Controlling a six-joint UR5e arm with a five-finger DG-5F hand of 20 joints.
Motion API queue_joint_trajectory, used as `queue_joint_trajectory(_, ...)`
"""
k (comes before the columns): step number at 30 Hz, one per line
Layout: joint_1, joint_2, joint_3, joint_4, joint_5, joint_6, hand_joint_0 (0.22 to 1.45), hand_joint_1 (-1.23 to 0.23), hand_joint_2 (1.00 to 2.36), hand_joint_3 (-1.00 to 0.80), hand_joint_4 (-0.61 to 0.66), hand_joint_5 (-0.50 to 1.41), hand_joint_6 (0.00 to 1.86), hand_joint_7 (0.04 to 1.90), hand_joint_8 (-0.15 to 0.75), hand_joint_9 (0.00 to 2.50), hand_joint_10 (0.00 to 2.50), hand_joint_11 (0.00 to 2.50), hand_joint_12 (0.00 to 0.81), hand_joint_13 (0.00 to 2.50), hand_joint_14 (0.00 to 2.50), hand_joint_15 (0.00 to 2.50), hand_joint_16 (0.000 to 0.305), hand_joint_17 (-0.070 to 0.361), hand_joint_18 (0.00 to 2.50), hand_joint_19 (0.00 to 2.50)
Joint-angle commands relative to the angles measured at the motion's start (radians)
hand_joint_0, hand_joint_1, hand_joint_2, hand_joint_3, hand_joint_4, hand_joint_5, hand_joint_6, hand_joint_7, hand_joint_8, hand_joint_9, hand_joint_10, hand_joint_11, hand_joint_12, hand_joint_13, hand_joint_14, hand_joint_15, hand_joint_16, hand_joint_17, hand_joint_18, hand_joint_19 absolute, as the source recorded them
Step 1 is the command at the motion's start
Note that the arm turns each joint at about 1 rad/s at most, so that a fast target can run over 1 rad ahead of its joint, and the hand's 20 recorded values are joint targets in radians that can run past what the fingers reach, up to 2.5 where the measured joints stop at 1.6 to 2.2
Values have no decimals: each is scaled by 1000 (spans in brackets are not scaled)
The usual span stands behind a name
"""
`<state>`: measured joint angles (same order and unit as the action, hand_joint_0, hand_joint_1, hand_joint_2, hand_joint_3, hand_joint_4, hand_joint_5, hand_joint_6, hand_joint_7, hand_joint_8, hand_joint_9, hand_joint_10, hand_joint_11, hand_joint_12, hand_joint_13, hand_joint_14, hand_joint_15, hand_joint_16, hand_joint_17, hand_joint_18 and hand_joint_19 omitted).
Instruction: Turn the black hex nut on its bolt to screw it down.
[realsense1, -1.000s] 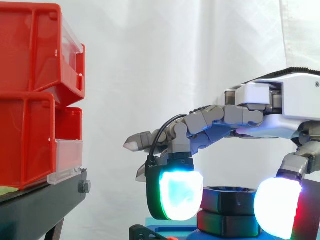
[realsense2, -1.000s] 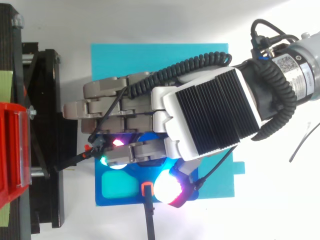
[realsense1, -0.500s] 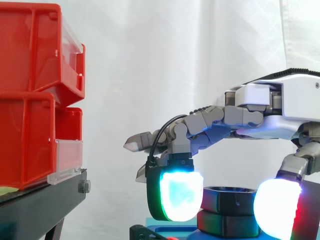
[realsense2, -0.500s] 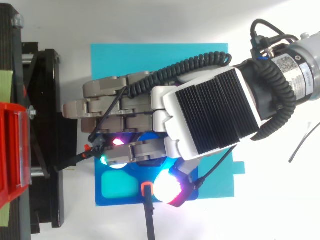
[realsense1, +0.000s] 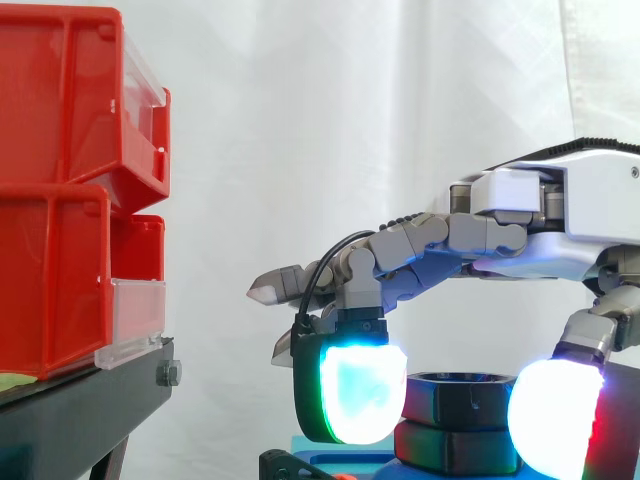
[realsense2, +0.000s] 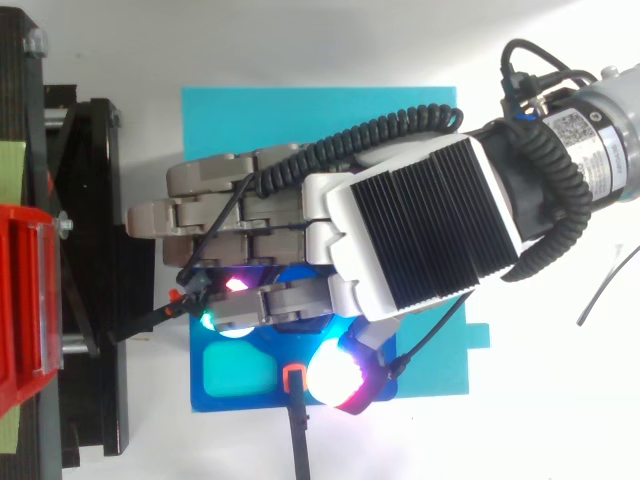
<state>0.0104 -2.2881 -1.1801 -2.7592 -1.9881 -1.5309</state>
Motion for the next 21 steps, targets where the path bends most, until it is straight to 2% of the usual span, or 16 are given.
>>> queue_joint_trajectory(1,0,1,1,3,0,0,453,-543,1000,-500,335,-108,506,1260,327,583,4,160,396,233,0,0,59,133,299,147)
queue_joint_trajectory(5,-1,-1,-3,-5,0,-2,453,-541,1000,-500,334,-108,506,1261,327,585,3,161,394,235,0,0,59,133,299,154)
queue_joint_trajectory(9,0,1,-35,24,0,2,453,-540,1000,-500,335,-108,506,1261,327,587,4,154,395,236,0,0,59,133,300,150)
queue_joint_trajectory(17,0,1,-36,52,0,2,456,-538,1000,-500,335,-108,506,1263,327,588,3,155,394,241,0,0,59,132,303,148)
queue_joint_trajectory(21,0,1,-36,49,0,2,508,-526,1000,-500,304,-107,500,1271,309,583,4,152,372,238,0,0,54,122,283,171)
